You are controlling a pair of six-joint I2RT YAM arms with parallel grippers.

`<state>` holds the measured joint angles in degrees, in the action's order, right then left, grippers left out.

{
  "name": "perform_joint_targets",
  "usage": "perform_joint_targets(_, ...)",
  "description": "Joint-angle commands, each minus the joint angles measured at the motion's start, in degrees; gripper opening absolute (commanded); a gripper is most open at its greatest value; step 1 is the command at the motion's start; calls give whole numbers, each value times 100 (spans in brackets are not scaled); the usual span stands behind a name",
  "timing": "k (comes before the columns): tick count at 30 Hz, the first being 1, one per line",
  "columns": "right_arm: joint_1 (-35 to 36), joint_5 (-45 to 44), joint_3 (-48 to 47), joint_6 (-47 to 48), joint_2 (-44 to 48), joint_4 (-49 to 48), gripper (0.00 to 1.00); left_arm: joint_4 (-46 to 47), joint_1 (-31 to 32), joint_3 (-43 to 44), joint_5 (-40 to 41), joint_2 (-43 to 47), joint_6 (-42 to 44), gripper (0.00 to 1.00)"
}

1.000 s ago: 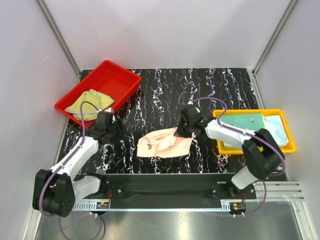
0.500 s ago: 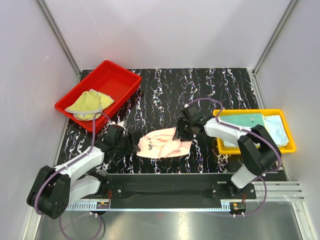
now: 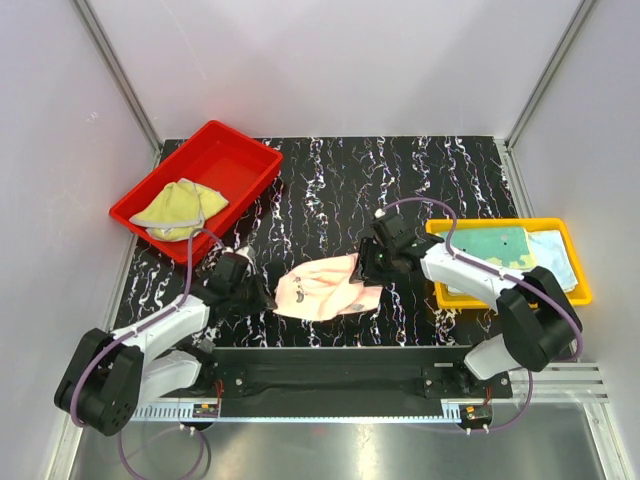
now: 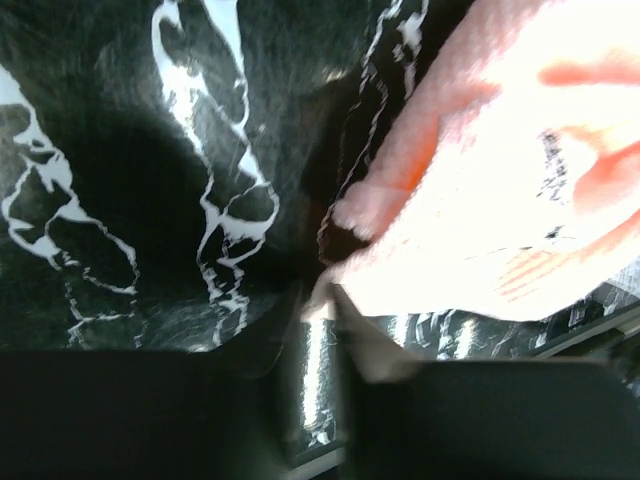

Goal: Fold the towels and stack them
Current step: Flatten out the crumpled towel

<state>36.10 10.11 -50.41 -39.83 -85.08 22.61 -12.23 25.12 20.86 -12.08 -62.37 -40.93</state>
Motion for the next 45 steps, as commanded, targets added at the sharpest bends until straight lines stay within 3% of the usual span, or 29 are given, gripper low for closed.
perform_joint_targets(1, -6, -53, -135, 221, 351, 182, 51, -175, 28, 23, -189, 84, -55, 9)
perform_joint_targets(3, 3, -140, -223, 414, 465, 375, 54, -183, 36, 312, -575, 128, -221, 0)
perform_joint_targets(9, -15, -606, -1022, 1293, 466, 991, 57, -70, -392, 1594, -1603, -310, -827, 0)
perform_joint_targets(15, -41, -10, -1384, 2408, 352, 798, 56, 1020, -1018, 2316, -2782, -1680, -1750, 0)
perform_joint_targets(19, -33, 228, -1331, 2717, 194, 490, 51, 1126, -1159, 3027, -2818, -2480, -1927, 0)
perform_joint_targets(24, 424, 229, -1094, 3147, 176, 95, 48, 2434, -1361, 3117, -3187, -3290, -3017, 0)
perform_joint_targets(33, 1390, -299, -769, 3535, 0, -310, 38, 2427, -1510, 3714, -2950, -3966, -3184, 0)
perform_joint_targets(45, 1629, -1432, -689, 3790, -861, -406, 37, 2366, -1572, 4031, -2818, -4424, -3185, 0)
